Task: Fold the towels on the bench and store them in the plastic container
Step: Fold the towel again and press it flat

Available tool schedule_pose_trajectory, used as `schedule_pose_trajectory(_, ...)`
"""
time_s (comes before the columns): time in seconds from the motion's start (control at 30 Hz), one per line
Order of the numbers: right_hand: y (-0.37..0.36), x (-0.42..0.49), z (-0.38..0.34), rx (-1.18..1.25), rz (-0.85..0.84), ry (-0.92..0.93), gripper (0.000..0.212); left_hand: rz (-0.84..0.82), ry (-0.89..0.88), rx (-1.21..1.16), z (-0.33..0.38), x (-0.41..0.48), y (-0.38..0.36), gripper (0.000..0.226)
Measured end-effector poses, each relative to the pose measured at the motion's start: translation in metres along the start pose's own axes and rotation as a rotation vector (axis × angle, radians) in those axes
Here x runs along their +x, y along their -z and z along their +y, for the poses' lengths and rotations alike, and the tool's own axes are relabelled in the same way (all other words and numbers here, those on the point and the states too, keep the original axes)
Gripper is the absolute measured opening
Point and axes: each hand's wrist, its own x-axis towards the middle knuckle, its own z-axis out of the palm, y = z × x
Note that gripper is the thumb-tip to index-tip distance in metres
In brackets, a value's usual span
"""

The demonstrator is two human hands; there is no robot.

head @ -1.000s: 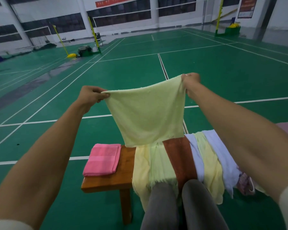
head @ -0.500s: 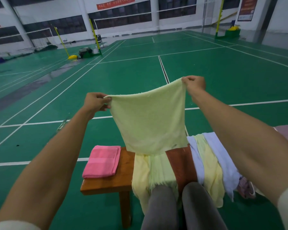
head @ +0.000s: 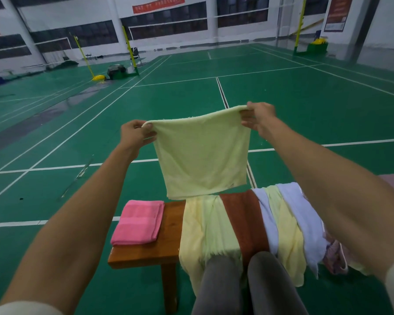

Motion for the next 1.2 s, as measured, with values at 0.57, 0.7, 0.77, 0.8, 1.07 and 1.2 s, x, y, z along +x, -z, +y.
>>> schedule_pose_trajectory(0.57,0.101,-0.072,0.051,-0.379,-0.518,-0.610,0.021,-0.388,0.272,0.274,-0.071,-0.101,0.040,0.003)
schedule_pose_trajectory(0.7,0.125,-0.097,0.072,-0.548,-0.706,-0.863,0.033,-0.839,0.548,0.544,-0.088,-0.122,0.061,0.020)
schedule_pose_trajectory(0.77,0.131,-0.105,0.080,-0.591,-0.786,-0.938,0.029,-0.960,0.690,0.607,-0.094,-0.131,0.062,0.029)
schedule_pose_trajectory(0.8,0.133,-0.107,0.085,-0.614,-0.827,-0.978,0.027,-0.983,0.738,0.612,-0.097,-0.134,0.061,0.032)
schedule_pose_trajectory(1.07,0.127,-0.097,0.134,-1.096,-0.794,-0.934,0.030,-0.882,0.661,0.652,-0.125,-0.121,0.042,0.035)
schedule_pose_trajectory(1.2,0.118,-0.081,0.147,-1.155,-0.656,-0.702,0.019,-0.569,0.433,0.652,-0.145,-0.105,0.031,0.013)
